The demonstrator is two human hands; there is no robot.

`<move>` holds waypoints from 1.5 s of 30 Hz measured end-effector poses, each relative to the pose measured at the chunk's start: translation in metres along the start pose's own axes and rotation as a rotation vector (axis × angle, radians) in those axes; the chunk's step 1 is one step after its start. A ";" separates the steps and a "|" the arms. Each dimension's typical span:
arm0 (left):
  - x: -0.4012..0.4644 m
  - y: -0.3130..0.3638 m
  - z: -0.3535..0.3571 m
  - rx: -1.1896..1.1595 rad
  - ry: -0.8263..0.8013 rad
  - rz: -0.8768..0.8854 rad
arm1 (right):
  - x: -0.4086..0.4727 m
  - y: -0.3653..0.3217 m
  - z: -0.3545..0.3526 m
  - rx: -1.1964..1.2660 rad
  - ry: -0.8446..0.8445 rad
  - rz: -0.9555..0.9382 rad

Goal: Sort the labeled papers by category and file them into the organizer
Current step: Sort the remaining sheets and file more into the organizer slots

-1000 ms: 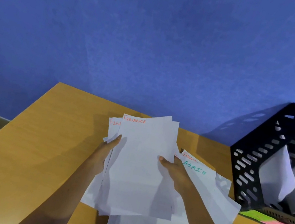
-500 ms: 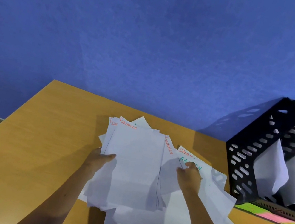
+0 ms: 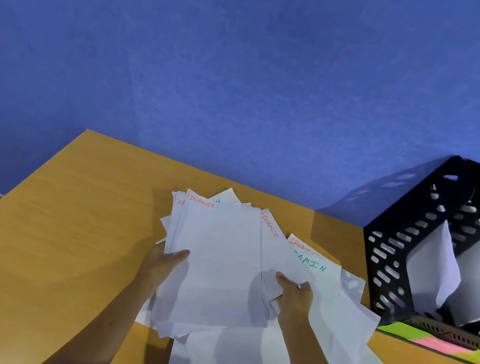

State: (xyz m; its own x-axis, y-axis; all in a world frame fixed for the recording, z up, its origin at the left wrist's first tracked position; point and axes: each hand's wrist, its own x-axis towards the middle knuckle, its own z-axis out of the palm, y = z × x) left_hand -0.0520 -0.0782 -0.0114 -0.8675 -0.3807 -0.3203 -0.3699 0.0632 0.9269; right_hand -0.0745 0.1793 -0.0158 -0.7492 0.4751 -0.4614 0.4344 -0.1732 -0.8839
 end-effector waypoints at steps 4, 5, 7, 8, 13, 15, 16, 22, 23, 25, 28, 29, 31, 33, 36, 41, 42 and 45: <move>-0.001 -0.002 -0.008 0.046 0.009 0.012 | 0.000 -0.001 -0.005 -0.257 0.101 -0.066; 0.000 -0.003 -0.010 0.040 0.006 0.022 | 0.003 -0.007 -0.010 -0.281 0.166 -0.106; 0.001 -0.006 -0.017 0.025 -0.009 0.028 | 0.010 -0.026 -0.023 -0.288 0.306 -0.214; 0.001 -0.006 -0.020 0.018 -0.035 0.008 | 0.013 -0.039 -0.030 -0.257 0.364 -0.278; 0.000 -0.006 -0.025 -0.012 -0.158 -0.067 | 0.024 -0.112 -0.060 0.050 0.552 -0.503; -0.001 -0.006 -0.024 -0.018 -0.155 -0.076 | 0.023 -0.135 -0.064 0.153 0.539 -0.578; -0.001 -0.007 -0.025 -0.017 -0.156 -0.079 | 0.022 -0.145 -0.063 0.213 0.504 -0.601; 0.002 -0.015 -0.029 0.016 -0.243 -0.091 | 0.025 -0.147 -0.034 -0.020 0.164 -0.556; 0.003 -0.017 -0.030 0.020 -0.250 -0.076 | 0.026 -0.138 -0.026 -0.089 0.068 -0.522; 0.001 -0.018 -0.032 0.013 -0.240 -0.034 | 0.025 -0.118 -0.010 -0.288 -0.061 -0.485; -0.001 -0.015 -0.034 0.010 -0.181 -0.013 | 0.019 -0.083 0.013 -0.510 -0.179 -0.387; 0.000 -0.015 -0.034 0.009 -0.143 -0.059 | 0.016 -0.070 0.021 -0.540 -0.221 -0.359; 0.000 -0.014 -0.034 0.003 -0.109 -0.214 | 0.008 -0.049 0.033 -0.551 -0.298 -0.245; 0.000 -0.015 -0.036 0.000 -0.171 -0.195 | -0.002 -0.038 0.045 -0.531 -0.385 -0.125; 0.001 -0.020 -0.037 -0.043 -0.297 -0.086 | -0.014 -0.033 0.057 -0.428 -0.469 -0.062; 0.006 -0.017 -0.039 -0.171 -0.328 -0.199 | -0.021 -0.031 0.046 -0.528 -0.268 -0.182; 0.007 -0.014 -0.042 -0.177 -0.353 -0.230 | -0.020 -0.030 0.037 -0.479 -0.273 -0.152; 0.006 -0.002 -0.048 -0.254 -0.449 -0.300 | -0.019 -0.027 0.015 -0.171 -0.534 -0.012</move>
State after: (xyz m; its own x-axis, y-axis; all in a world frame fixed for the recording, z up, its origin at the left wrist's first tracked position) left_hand -0.0402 -0.1245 -0.0058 -0.8134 0.0835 -0.5757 -0.5778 -0.2310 0.7828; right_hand -0.0799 0.1617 0.0156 -0.8845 -0.0339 -0.4653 0.4657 -0.0069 -0.8849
